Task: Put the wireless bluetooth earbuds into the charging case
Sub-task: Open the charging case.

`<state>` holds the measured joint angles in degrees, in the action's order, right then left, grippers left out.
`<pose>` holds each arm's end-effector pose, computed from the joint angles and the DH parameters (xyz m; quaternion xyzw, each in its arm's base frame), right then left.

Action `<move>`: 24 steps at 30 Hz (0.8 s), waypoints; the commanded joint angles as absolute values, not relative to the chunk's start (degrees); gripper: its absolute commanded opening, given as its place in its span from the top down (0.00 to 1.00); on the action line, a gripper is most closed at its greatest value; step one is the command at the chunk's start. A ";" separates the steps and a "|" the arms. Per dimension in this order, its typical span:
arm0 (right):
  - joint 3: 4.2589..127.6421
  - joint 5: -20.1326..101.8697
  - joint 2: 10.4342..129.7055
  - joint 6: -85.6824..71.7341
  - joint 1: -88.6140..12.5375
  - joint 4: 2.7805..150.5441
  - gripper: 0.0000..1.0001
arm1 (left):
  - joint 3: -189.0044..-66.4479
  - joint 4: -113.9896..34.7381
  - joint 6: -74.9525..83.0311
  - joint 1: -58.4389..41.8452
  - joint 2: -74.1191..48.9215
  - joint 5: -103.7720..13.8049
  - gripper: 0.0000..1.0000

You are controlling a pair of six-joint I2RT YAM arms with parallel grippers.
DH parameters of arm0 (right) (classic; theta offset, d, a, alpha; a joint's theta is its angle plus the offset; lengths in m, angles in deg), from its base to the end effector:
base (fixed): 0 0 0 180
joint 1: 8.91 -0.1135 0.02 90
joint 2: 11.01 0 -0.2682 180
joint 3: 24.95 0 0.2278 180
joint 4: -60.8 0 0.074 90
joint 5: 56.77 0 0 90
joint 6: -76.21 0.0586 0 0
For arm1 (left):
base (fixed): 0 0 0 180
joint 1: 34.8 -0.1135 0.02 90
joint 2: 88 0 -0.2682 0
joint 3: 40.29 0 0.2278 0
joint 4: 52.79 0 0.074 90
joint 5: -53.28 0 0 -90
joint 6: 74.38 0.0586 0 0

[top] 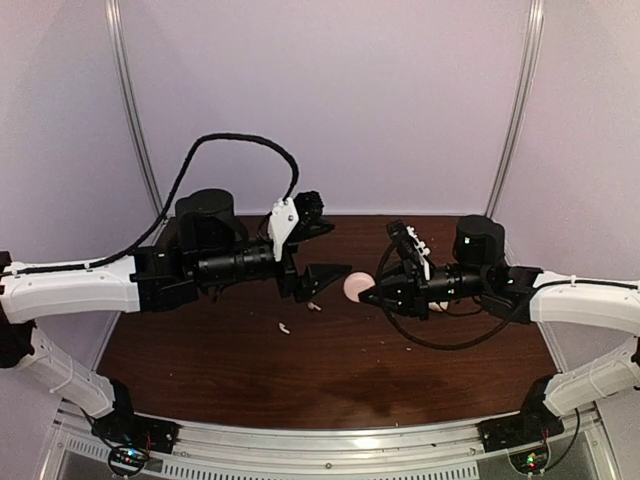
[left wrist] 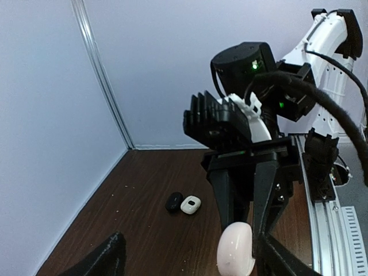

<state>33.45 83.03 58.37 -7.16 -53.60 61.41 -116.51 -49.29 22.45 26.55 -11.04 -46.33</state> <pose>0.1525 0.2138 0.2987 -0.4808 0.5777 0.5424 0.3755 0.1442 -0.2844 0.3621 0.4565 0.5728 -0.3651 0.5747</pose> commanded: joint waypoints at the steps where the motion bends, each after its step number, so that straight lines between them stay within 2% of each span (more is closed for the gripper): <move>1: 34.49 80.31 56.66 -9.38 -54.56 63.04 0.89 | -120.03 -43.69 18.80 26.45 -6.69 -53.65 0.23; 10: 33.60 80.47 55.41 -10.00 -55.40 62.36 0.89 | -119.72 -45.24 16.28 24.22 -4.78 -53.07 0.35; 17: 33.03 81.47 55.26 -10.26 -55.67 61.82 0.90 | -117.61 -48.32 13.28 21.22 -6.36 -52.71 0.40; 24: 32.95 81.54 55.55 -10.45 -55.89 61.59 0.91 | -117.49 -48.70 13.03 20.85 -6.58 -50.79 0.41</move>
